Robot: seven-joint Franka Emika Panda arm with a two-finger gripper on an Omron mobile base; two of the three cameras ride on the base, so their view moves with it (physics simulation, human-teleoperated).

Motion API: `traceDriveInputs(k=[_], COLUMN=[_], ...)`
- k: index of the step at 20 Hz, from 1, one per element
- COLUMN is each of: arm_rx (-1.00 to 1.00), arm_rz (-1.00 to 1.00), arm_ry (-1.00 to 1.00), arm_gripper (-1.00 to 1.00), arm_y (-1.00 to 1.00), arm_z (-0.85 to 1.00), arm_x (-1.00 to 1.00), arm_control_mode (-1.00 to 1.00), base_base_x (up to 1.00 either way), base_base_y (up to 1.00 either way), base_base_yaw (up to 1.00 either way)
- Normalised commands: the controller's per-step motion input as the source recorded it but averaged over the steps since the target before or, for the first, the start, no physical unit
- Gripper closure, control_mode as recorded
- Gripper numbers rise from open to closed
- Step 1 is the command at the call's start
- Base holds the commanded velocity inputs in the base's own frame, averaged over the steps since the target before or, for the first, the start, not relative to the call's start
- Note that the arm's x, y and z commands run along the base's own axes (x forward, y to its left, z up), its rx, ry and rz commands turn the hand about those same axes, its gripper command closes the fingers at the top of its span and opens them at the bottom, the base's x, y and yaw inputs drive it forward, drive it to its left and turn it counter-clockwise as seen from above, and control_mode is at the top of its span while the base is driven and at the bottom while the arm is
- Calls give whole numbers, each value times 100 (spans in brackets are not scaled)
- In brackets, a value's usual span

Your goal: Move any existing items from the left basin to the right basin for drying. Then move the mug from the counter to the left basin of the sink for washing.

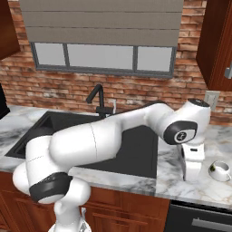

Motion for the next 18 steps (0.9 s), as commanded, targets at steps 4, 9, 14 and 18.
traceDriveInputs(k=[4, 9, 14, 18], arm_rx=[6, 6, 7, 5], arm_rz=[-23, -14, -12, -15], arm_ry=[-1, 0, -3, -9], arm_gripper=[-100, -100, -100, -100], arm_y=[-46, -38, -31, -23], arm_z=[0, 0, 0, 0], arm_x=[-15, 0, 0, 0], arm_control_mode=[-100, -100, -100, -100], base_base_x=[0, 0, 0, 0], base_base_y=[0, 0, 0, 0], base_base_yaw=[0, 0, 0, 0])
